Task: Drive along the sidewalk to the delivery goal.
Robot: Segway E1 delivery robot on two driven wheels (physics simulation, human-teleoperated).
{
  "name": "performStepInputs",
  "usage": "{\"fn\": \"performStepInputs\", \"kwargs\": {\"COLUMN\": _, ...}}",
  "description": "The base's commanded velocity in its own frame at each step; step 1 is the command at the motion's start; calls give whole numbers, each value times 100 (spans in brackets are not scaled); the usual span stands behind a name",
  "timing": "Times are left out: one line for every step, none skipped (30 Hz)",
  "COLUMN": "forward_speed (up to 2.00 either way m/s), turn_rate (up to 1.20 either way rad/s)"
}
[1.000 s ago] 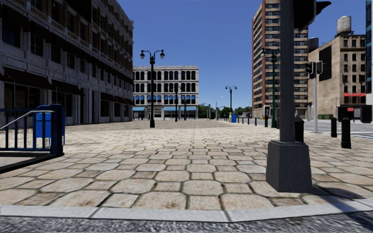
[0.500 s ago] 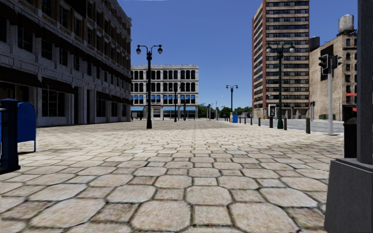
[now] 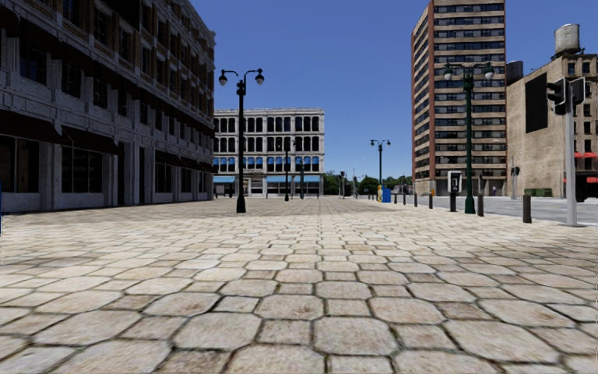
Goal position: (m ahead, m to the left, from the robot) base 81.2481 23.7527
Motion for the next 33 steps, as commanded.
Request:
{"fn": "performStepInputs", "kwargs": {"forward_speed": 198, "turn_rate": 0}}
{"fn": "performStepInputs", "kwargs": {"forward_speed": 198, "turn_rate": 0}}
{"fn": "performStepInputs", "kwargs": {"forward_speed": 198, "turn_rate": 0}}
{"fn": "performStepInputs", "kwargs": {"forward_speed": 198, "turn_rate": 0}}
{"fn": "performStepInputs", "kwargs": {"forward_speed": 198, "turn_rate": 0}}
{"fn": "performStepInputs", "kwargs": {"forward_speed": 198, "turn_rate": 0}}
{"fn": "performStepInputs", "kwargs": {"forward_speed": 198, "turn_rate": 0}}
{"fn": "performStepInputs", "kwargs": {"forward_speed": 198, "turn_rate": 0}}
{"fn": "performStepInputs", "kwargs": {"forward_speed": 198, "turn_rate": 0}}
{"fn": "performStepInputs", "kwargs": {"forward_speed": 198, "turn_rate": 0}}
{"fn": "performStepInputs", "kwargs": {"forward_speed": 198, "turn_rate": 0}}
{"fn": "performStepInputs", "kwargs": {"forward_speed": 198, "turn_rate": 0}}
{"fn": "performStepInputs", "kwargs": {"forward_speed": 198, "turn_rate": 0}}
{"fn": "performStepInputs", "kwargs": {"forward_speed": 198, "turn_rate": 0}}
{"fn": "performStepInputs", "kwargs": {"forward_speed": 198, "turn_rate": 0}}
{"fn": "performStepInputs", "kwargs": {"forward_speed": 198, "turn_rate": 0}}
{"fn": "performStepInputs", "kwargs": {"forward_speed": 198, "turn_rate": 0}}
{"fn": "performStepInputs", "kwargs": {"forward_speed": 198, "turn_rate": 0}}
{"fn": "performStepInputs", "kwargs": {"forward_speed": 198, "turn_rate": 0}}
{"fn": "performStepInputs", "kwargs": {"forward_speed": 198, "turn_rate": 0}}
{"fn": "performStepInputs", "kwargs": {"forward_speed": 198, "turn_rate": 0}}
{"fn": "performStepInputs", "kwargs": {"forward_speed": 198, "turn_rate": 0}}
{"fn": "performStepInputs", "kwargs": {"forward_speed": 198, "turn_rate": 0}}
{"fn": "performStepInputs", "kwargs": {"forward_speed": 198, "turn_rate": 0}}
{"fn": "performStepInputs", "kwargs": {"forward_speed": 198, "turn_rate": 0}}
{"fn": "performStepInputs", "kwargs": {"forward_speed": 198, "turn_rate": 0}}
{"fn": "performStepInputs", "kwargs": {"forward_speed": 198, "turn_rate": 0}}
{"fn": "performStepInputs", "kwargs": {"forward_speed": 198, "turn_rate": 0}}
{"fn": "performStepInputs", "kwargs": {"forward_speed": 198, "turn_rate": 0}}
{"fn": "performStepInputs", "kwargs": {"forward_speed": 198, "turn_rate": 0}}
{"fn": "performStepInputs", "kwargs": {"forward_speed": 198, "turn_rate": 0}}
{"fn": "performStepInputs", "kwargs": {"forward_speed": 198, "turn_rate": 0}}
{"fn": "performStepInputs", "kwargs": {"forward_speed": 198, "turn_rate": 0}}
